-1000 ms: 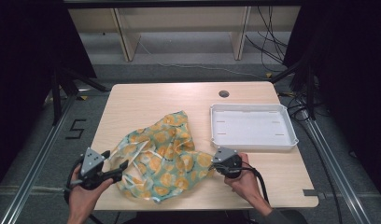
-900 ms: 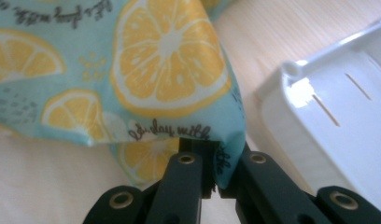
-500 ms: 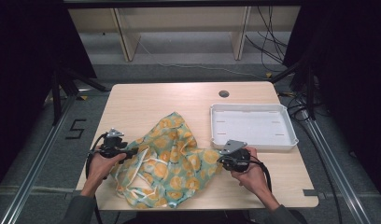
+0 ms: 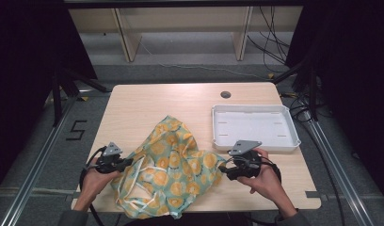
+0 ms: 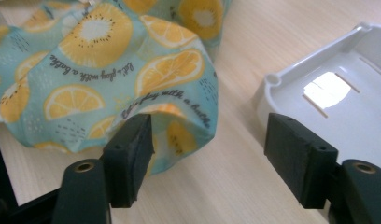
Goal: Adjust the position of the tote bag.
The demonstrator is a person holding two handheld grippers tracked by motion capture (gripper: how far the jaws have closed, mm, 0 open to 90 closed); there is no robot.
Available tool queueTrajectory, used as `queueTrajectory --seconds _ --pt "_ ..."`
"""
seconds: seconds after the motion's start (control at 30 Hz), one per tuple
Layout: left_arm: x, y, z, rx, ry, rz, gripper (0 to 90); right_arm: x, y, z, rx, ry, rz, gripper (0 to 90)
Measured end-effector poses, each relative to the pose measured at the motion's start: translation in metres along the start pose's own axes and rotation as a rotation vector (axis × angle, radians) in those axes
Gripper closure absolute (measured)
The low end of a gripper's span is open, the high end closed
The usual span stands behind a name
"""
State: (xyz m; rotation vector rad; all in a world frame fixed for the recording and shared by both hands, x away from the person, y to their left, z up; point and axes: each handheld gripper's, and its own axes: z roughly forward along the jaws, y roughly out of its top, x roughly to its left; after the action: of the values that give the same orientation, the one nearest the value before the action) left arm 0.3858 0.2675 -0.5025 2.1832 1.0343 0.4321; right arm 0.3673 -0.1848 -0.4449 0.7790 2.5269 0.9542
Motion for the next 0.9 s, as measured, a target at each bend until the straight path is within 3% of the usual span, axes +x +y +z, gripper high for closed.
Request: queueTrajectory --seconds 0.07,0.1,0.17,0.2,0.27,0.33,0.47,0.53,0.6,0.63,0.67,0.73,0.77,0.8,0.83,0.87,0.9 --pt "0.0 -0.003 -0.004 0.009 -0.002 -0.008 87.6 0.001 -0.005 0.015 0.081 -0.007 -0.023 51.1" --pt "-0.001 -0.005 -0.004 -0.003 -0.004 -0.012 87.6 0.002 -0.006 0.021 0.09 -0.014 -0.043 64.1" --pt "-0.002 -0.008 -0.006 -0.005 -0.012 -0.017 87.6 -0.002 -0.004 0.026 0.115 -0.059 -0.105 76.2" --pt "-0.002 -0.009 -0.008 0.003 -0.007 -0.014 87.6 -0.003 0.0 0.027 0.102 -0.086 -0.134 81.3" --pt "-0.005 -0.012 -0.009 0.004 -0.014 -0.026 87.6 -0.006 0.01 0.025 0.079 -0.075 -0.162 86.4" --pt "-0.009 -0.014 -0.012 0.003 -0.028 -0.018 87.6 -0.009 0.025 0.023 0.045 -0.101 -0.175 88.6" --pt "-0.021 -0.02 -0.014 0.002 -0.052 -0.033 87.5 -0.021 0.05 0.033 0.046 -0.152 -0.201 88.7" --pt "-0.029 -0.021 -0.016 0.003 -0.067 -0.028 87.3 -0.032 0.055 0.04 0.077 -0.157 -0.197 83.9" --pt "-0.038 -0.021 -0.018 -0.007 -0.076 -0.015 87.2 -0.038 0.055 0.043 0.125 -0.15 -0.176 66.1" --pt "-0.042 -0.021 -0.019 -0.007 -0.08 -0.004 87.1 -0.041 0.052 0.043 0.195 -0.119 -0.146 55.4" --pt "-0.046 -0.021 -0.021 -0.016 -0.081 -0.006 87.1 -0.044 0.05 0.041 0.216 -0.101 -0.14 52.0" --pt "-0.054 -0.02 -0.022 -0.041 -0.087 -0.023 86.6 -0.05 0.046 0.027 0.192 -0.123 -0.068 42.2" --pt "-0.055 -0.02 -0.024 -0.04 -0.098 -0.003 86.2 -0.054 0.046 0.019 0.211 -0.101 -0.047 36.4" --pt "-0.057 -0.021 -0.024 -0.034 -0.1 -0.013 85.6 -0.057 0.046 0.011 0.214 -0.087 -0.041 35.0" --pt "-0.057 -0.021 -0.025 -0.023 -0.106 -0.011 83.4 -0.058 0.048 0.001 0.183 -0.071 -0.035 35.0" --pt "-0.057 -0.021 -0.025 -0.025 -0.101 0.003 81.0 -0.057 0.049 -0.007 0.117 -0.063 -0.021 34.2" --pt "-0.057 -0.021 -0.025 -0.025 -0.101 0.003 79.3 -0.057 0.049 -0.007 0.117 -0.063 -0.021 34.2"
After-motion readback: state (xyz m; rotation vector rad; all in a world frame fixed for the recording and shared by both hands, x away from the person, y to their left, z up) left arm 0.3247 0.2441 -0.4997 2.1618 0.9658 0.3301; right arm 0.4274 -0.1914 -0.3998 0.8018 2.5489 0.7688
